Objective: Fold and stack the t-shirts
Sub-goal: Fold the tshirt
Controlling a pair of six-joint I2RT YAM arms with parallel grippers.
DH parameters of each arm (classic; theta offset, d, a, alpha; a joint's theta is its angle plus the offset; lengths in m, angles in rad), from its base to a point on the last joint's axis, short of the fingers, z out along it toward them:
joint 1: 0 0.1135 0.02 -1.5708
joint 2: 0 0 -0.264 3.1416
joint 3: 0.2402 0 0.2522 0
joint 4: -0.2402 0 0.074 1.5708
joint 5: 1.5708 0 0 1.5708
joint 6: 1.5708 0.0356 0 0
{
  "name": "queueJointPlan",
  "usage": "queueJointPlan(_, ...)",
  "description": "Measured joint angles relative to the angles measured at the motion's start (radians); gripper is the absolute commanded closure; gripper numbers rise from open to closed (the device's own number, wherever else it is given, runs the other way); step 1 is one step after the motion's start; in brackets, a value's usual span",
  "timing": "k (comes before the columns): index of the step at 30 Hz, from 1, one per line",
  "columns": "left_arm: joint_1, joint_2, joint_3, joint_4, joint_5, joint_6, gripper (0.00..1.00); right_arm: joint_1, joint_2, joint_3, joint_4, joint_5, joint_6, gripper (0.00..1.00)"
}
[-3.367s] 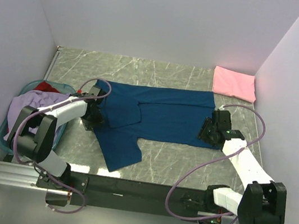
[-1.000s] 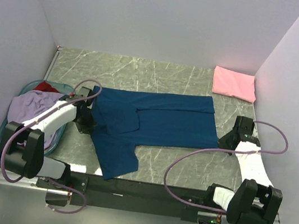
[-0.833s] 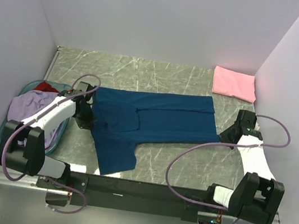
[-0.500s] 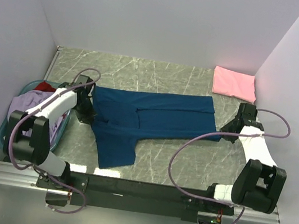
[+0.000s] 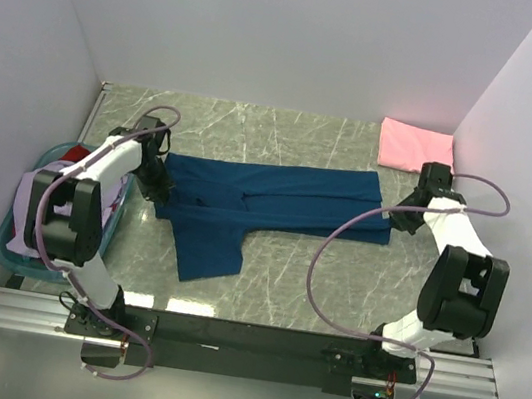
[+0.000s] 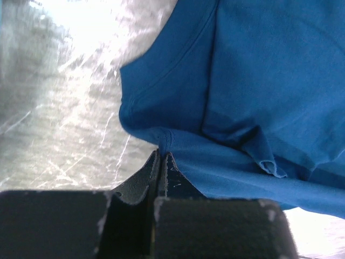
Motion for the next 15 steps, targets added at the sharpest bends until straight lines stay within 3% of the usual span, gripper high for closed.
queueJointPlan(15, 0.031, 0.139, 0.116, 0.001, 0.026, 0.018, 0.99, 0.027, 0.204, 0.173, 0.004, 0.000, -0.008, 1.00)
